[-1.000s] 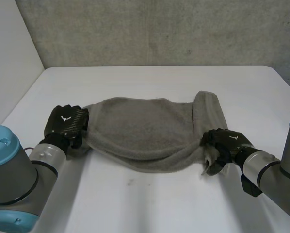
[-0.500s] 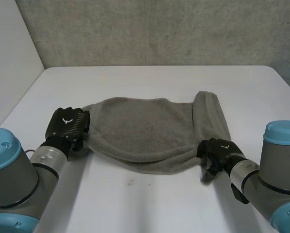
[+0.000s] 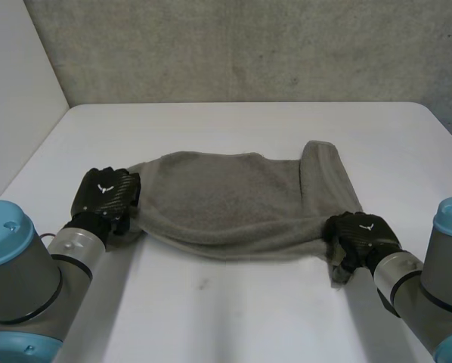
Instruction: Fold the towel.
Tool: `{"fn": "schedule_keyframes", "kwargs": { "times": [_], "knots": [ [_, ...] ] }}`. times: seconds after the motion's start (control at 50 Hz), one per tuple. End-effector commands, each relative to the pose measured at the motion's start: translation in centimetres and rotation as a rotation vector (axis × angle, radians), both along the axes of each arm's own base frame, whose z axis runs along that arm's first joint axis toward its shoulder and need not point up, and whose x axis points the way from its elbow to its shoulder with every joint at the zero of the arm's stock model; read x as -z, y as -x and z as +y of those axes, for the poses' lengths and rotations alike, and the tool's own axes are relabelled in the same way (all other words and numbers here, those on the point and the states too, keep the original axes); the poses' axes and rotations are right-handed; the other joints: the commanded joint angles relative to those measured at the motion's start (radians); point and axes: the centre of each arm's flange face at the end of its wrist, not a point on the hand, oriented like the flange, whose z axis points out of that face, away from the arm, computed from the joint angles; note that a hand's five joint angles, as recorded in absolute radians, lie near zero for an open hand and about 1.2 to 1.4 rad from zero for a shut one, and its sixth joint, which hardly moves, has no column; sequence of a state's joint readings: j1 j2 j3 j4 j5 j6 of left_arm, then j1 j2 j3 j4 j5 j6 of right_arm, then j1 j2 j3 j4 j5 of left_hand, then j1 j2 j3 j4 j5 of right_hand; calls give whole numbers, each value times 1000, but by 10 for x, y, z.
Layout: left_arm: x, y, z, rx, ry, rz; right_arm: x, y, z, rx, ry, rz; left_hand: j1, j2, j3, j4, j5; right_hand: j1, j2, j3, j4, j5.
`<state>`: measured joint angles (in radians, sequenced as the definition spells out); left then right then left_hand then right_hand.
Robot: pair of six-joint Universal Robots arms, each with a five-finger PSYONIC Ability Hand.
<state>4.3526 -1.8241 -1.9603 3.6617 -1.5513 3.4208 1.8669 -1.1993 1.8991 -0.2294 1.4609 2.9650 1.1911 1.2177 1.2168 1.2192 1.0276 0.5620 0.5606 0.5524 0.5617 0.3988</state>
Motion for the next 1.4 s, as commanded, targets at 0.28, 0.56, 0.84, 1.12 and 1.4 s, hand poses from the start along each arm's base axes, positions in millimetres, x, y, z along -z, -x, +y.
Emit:
{"fn": "schedule_keyframes", "kwargs": {
  "times": [0.28,0.56,0.84,1.12,1.4],
  "knots": [
    [0,-1,-1,-2,-1,0,-4,27,-17,57,99,63,205,179,180,177,194,72,73,82,72,61],
    [0,-1,-1,-5,0,0,-2,41,-26,98,99,82,205,179,180,177,194,425,427,435,426,414],
    [-15,0,-1,-1,38,8,-74,39,-31,14,330,112,205,179,180,177,194,834,836,844,835,823],
    [-127,-16,27,-18,300,-124,-208,39,-7,-42,517,278,205,179,180,177,194,834,836,844,835,823],
    [-215,-25,50,-23,331,-147,-282,41,2,-63,500,315,205,179,180,177,194,834,836,844,835,823]
  ]
}}
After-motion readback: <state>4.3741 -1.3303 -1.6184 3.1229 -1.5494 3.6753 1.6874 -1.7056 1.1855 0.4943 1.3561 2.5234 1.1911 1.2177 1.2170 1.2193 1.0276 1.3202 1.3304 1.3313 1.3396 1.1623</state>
